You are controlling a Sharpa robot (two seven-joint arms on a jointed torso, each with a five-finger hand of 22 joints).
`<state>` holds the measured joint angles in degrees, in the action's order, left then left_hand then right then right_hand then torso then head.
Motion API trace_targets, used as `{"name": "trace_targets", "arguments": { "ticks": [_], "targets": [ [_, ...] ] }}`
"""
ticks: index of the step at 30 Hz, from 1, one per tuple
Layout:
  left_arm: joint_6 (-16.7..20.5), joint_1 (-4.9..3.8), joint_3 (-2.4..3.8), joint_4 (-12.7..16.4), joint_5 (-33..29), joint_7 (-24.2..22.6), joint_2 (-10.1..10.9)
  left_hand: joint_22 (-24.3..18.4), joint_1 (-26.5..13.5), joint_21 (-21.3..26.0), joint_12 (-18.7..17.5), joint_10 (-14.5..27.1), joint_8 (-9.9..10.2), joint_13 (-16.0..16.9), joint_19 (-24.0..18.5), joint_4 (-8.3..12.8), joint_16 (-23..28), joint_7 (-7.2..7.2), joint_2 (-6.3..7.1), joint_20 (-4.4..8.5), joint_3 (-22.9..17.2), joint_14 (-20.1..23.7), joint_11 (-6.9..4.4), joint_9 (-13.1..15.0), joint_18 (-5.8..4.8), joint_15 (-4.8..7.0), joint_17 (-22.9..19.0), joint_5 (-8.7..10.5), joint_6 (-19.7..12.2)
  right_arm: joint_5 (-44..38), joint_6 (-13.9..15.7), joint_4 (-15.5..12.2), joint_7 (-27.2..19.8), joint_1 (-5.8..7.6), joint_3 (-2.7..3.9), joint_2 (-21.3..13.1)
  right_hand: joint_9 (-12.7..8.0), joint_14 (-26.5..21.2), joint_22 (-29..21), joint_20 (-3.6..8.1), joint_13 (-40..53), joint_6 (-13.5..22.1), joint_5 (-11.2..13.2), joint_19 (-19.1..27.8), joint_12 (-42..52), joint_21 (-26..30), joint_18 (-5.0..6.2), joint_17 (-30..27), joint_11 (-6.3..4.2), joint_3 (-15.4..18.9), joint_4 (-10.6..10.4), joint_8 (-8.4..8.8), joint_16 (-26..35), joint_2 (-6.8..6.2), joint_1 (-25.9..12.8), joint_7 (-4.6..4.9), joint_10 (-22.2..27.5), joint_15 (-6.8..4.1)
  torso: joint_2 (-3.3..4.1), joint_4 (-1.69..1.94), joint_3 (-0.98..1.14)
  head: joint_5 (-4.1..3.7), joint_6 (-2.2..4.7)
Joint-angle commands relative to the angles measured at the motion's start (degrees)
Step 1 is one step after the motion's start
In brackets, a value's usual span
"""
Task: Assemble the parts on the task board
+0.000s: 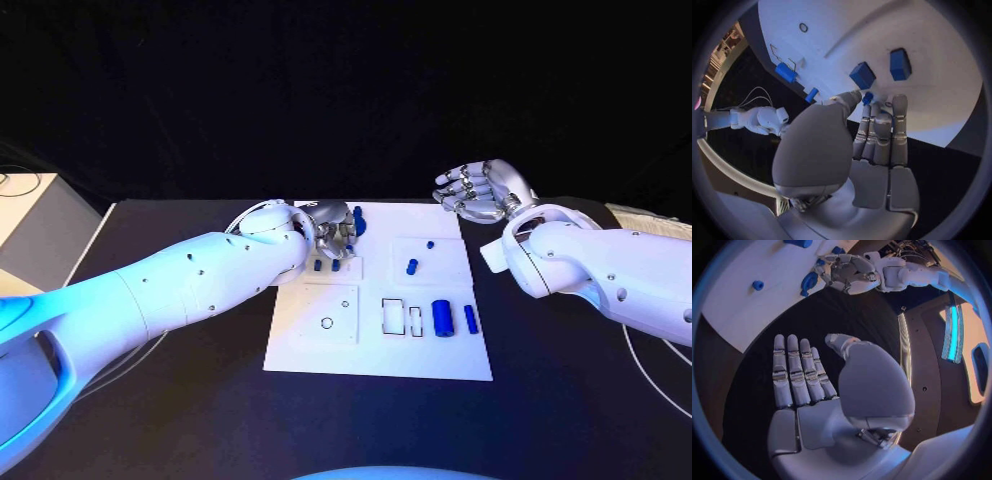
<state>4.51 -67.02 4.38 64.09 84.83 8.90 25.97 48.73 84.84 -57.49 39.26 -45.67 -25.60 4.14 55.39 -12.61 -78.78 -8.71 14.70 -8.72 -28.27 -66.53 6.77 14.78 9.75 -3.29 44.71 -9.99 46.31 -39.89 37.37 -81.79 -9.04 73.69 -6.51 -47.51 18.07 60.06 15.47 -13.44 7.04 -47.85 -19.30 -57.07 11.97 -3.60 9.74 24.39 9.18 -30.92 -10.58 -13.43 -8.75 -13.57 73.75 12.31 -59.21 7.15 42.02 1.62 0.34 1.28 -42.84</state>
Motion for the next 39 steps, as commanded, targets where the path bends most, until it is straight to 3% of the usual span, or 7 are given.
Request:
{"name": "trace_targets", "arguments": {
  "ticks": [1, 9, 16, 26, 34, 39],
  "targets": [
    [-1.21, -0.07, -0.03, -0.19, 0.33, 0.53, -0.27, 0.27, 0.6, -0.41, -0.29, -0.21, 0.29, -0.1, 0.35, 0.34, -0.38, -0.35, -0.35, -0.14, -0.38, 0.24, 0.4, -0.07, 0.22, -0.02, -0.07, -0.19, 0.36, 0.68, -0.01, 0.0, -1.31, 0.0, 0.02, 0.05, -0.09, -0.37, -0.24, -0.01, -0.22, 0.32, -0.38, 0.4, -0.29, -0.01, 0.74, -0.19, 0.57, -0.04, 0.37, 0.3, 0.4, 0.3, -0.13, 1.22, -0.03, 0.03, -0.03, 0.06, 0.06, -0.06, -0.13],
    [-2.08, -0.06, -0.15, -0.51, -0.35, 0.06, -0.52, 1.24, 1.11, -1.35, -0.47, -1.46, 0.73, -0.05, 0.77, 1.08, -0.91, -0.42, -1.2, -0.03, -1.58, -0.11, 0.12, -0.08, 0.14, 0.18, 0.12, -0.17, 1.39, 0.78, -0.14, 0.08, -1.32, 0.0, 0.02, 0.16, -0.12, -0.35, -0.45, -0.06, -0.4, 0.33, -0.48, 0.44, -0.34, -0.02, 0.74, -0.34, 0.63, 0.01, 0.36, 0.35, 0.51, 0.31, -0.2, 1.28, -0.01, 0.09, -0.04, 0.17, -0.01, -0.18, -0.23],
    [-3.27, -0.06, -0.26, -0.66, -0.7, -0.25, -0.71, 2.22, 2.2, -2.43, -2.13, -3.64, 1.48, -0.32, 0.18, 3.38, -1.21, 0.05, -2.56, 0.61, -4.6, 0.41, -0.65, 0.07, 0.18, 0.91, -0.91, 0.06, 3.61, 0.92, -0.19, 0.14, -1.38, 0.0, 0.02, 0.26, -0.16, -0.32, -0.7, -0.12, -0.62, 0.32, -0.64, 0.48, -0.38, -0.03, 0.74, -0.53, 0.7, 0.09, 0.35, 0.4, 0.65, 0.31, -0.3, 1.37, 0.0, 0.15, -0.1, 0.11, -0.05, -0.13, -0.29],
    [-2.98, -0.04, -0.43, -1.08, -1.54, -0.88, -0.99, 2.93, 1.15, -3.18, -3.98, -4.85, 2.75, -0.41, -0.26, 4.43, -1.5, -0.29, -2.35, 0.69, -5.49, 0.5, -0.46, -0.03, 0.11, 0.8, -1.5, 0.17, 3.88, 1.02, -0.27, 0.17, -1.42, -0.01, 0.02, 0.39, -0.22, -0.17, -1.21, -0.18, -1.06, 0.26, -1.3, 0.47, -0.42, -0.08, 0.77, -0.9, 0.72, 0.06, 0.41, 0.49, 0.89, 0.5, -0.31, 1.41, -0.05, 0.19, -0.03, 0.0, -0.06, -0.31, -0.38],
    [-0.13, -0.03, -0.55, -1.4, -2.35, -2.1, -0.86, 5.57, 0.21, -5.55, -6.12, -9.08, 2.97, -0.3, 1.42, 6.27, -2.52, 0.39, -3.23, 1.37, -7.24, -1.4, -1.59, 0.93, -0.27, 1.74, 0.36, 0.02, 6.97, 1.19, -0.33, 0.19, -1.57, -0.01, 0.02, 0.44, -0.32, 0.14, -2.02, -0.2, -1.77, 0.15, -2.96, 0.32, -0.44, -0.16, 0.8, -1.48, 0.73, 0.08, 0.61, 0.63, 1.22, 0.5, -0.34, 1.4, -0.2, 0.18, -0.17, 0.18, -0.1, -0.39, -0.29],
    [3.33, 0.0, -0.57, -1.41, -3.85, -3.98, -0.43, 6.91, -0.44, -6.75, -7.83, -10.13, 3.5, -0.37, 2.54, 7.15, -2.88, 0.21, -3.24, 1.53, -7.84, -2.38, -1.54, 1.31, -0.57, 1.77, 1.15, 0.07, 7.64, 1.5, -0.17, 0.21, -1.98, -0.01, 0.02, 0.44, -0.33, 0.29, -2.2, -0.18, -1.94, 0.06, -3.2, 0.21, -0.42, -0.2, 0.81, -1.61, 0.68, 0.0, 0.75, 0.63, 1.26, 0.57, -0.21, 1.36, -0.3, 0.14, -0.15, 0.2, -0.12, -0.56, -0.07]
  ]
}}
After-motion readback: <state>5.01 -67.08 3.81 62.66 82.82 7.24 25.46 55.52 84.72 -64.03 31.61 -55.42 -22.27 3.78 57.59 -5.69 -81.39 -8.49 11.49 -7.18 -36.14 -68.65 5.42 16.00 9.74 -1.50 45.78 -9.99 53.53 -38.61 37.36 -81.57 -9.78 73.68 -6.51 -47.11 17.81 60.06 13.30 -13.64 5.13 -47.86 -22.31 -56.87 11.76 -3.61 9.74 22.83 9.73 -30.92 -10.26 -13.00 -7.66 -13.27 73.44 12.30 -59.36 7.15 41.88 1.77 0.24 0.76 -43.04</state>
